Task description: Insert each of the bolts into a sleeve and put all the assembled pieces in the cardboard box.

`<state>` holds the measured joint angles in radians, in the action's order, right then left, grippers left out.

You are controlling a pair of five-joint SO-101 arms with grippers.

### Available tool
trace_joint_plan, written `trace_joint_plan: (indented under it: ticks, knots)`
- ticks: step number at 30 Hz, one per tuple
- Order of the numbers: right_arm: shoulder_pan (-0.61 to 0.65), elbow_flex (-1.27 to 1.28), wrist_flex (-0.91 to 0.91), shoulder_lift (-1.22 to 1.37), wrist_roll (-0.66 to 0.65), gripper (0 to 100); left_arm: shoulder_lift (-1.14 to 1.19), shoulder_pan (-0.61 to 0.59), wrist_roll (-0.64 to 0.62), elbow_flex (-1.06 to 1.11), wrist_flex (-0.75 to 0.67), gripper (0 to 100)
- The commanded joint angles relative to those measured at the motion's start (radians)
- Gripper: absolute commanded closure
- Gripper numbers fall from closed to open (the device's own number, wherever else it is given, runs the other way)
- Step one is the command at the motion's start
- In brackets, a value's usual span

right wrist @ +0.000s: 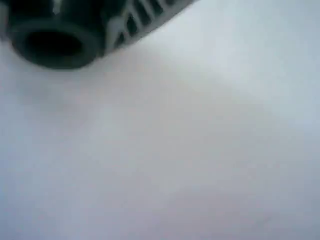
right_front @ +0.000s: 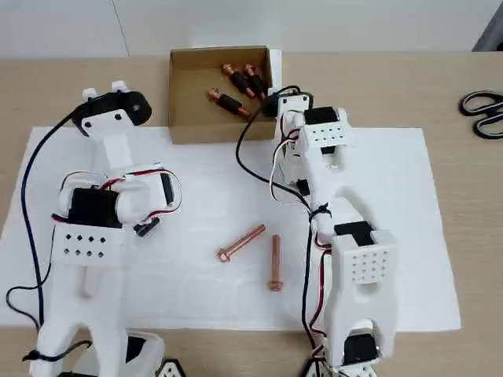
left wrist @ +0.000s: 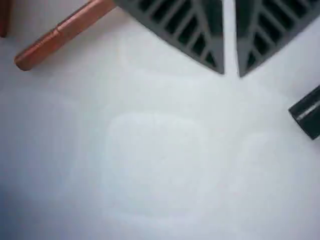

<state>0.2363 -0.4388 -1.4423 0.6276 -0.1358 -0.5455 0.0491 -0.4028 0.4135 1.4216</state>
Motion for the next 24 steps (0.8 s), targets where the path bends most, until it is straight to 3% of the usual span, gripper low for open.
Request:
trace_joint_plan:
  ticks: [1, 6, 15, 20, 24]
  knots:
    - [0.012, -0.046, -0.088, -0.170, 0.006, 99.1, 0.003, 0.064, -0.008, -0.071, 0.063, 99]
    - [0.008, -0.044, -0.148, -0.397, 0.005, 99.1, 0.109, 0.130, -0.009, -0.159, 0.100, 99]
    - [0.004, 0.066, -0.174, -0.723, 0.009, 99.1, 0.531, 0.147, -0.083, -0.283, 0.107, 99]
    - [-0.022, 0.180, -0.145, -0.943, 0.009, 99.1, 0.667, 0.226, -0.258, -0.433, 0.229, 99]
    - [-0.133, 0.371, -0.067, -1.087, 0.009, 99.1, 0.718, 0.304, -0.359, -0.578, 0.315, 99]
